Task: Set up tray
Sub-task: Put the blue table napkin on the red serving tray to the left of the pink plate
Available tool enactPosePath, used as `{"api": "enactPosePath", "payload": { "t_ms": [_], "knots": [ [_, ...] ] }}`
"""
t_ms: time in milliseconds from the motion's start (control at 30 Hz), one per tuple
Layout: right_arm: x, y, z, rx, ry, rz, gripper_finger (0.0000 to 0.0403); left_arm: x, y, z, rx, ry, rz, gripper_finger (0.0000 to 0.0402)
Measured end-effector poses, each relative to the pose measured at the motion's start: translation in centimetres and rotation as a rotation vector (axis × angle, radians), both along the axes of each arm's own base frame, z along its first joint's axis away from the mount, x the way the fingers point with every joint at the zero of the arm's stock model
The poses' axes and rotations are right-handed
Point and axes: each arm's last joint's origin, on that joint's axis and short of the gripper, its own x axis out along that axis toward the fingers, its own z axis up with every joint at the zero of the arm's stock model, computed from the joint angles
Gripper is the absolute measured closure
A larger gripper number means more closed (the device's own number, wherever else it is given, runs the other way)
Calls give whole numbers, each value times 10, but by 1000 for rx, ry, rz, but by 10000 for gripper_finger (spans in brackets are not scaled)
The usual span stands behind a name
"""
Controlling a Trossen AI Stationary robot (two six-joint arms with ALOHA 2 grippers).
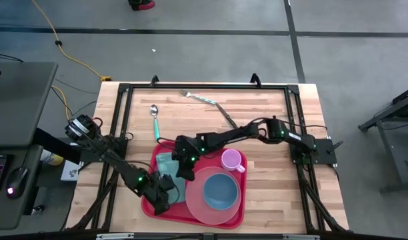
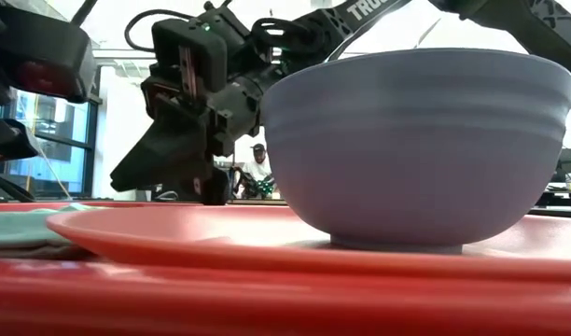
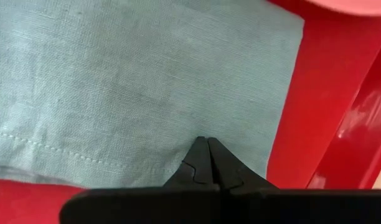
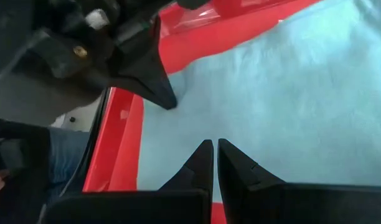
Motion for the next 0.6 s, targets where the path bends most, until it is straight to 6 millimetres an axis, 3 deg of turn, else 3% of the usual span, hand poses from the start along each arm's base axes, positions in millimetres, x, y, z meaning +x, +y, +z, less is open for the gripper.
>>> {"api": "enactPosePath", "payload": {
  "t_ms": [600],
  "knots": [
    [1, -13, 0, 19, 7, -27, 403, -15, -8, -3, -59, 146, -165, 393]
  ]
}}
